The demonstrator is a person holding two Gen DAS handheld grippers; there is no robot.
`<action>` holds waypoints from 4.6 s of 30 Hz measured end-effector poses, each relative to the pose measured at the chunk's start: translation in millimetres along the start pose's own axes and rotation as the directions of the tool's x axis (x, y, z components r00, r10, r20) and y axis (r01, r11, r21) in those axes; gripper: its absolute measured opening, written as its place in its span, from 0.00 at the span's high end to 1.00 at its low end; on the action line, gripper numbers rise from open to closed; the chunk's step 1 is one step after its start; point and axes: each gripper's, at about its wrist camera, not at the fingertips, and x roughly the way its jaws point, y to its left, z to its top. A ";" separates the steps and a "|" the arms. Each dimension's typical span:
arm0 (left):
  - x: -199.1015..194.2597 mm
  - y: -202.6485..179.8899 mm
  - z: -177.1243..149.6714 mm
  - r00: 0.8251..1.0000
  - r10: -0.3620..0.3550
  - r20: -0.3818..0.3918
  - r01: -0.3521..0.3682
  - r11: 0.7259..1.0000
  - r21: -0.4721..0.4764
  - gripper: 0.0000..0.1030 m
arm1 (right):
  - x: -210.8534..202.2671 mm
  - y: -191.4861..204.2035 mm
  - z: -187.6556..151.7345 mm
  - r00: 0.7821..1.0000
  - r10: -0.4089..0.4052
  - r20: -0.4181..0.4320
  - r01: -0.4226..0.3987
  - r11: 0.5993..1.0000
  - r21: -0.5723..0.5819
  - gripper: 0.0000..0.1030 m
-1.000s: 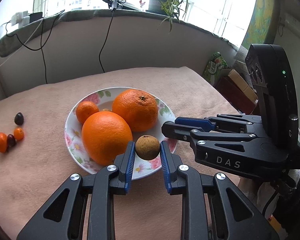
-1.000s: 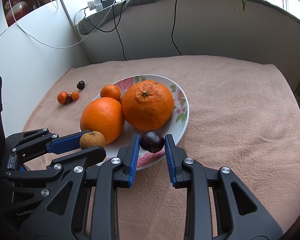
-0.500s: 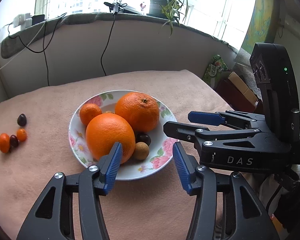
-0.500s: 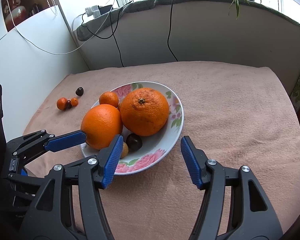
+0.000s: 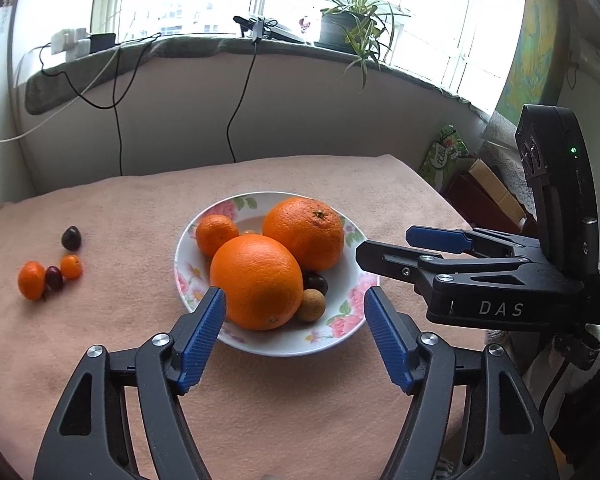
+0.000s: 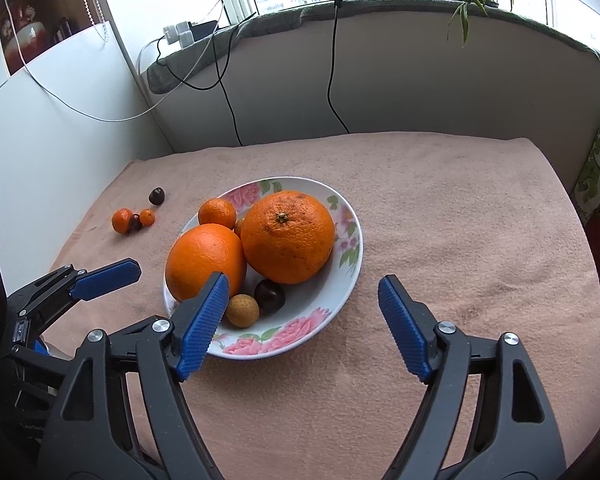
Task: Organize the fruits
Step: 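Withdraw both open grippers toward the remaining loose fruits, then close the right gripper on a small kumquat while the left gripper closes on a mandarin, then carry the kumquat in the right gripper while the left carries the mandarin into the plate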
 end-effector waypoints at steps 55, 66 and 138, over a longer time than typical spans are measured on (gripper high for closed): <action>-28.2 219.2 -25.9 0.978 0.208 -0.020 -0.204 0.931 -0.303 0.31 | 113.1 174.9 74.8 0.943 0.291 -0.160 -0.295 0.955 -0.005 0.16; -17.0 237.8 -27.1 0.982 0.181 -0.051 -0.188 0.933 -0.306 0.48 | 171.9 199.0 79.0 0.912 0.303 -0.278 -0.288 0.953 0.095 0.44; -33.0 207.9 -17.6 0.988 0.154 0.011 -0.144 0.949 -0.280 0.64 | 158.8 170.3 60.1 0.917 0.327 -0.228 -0.290 0.940 0.182 0.75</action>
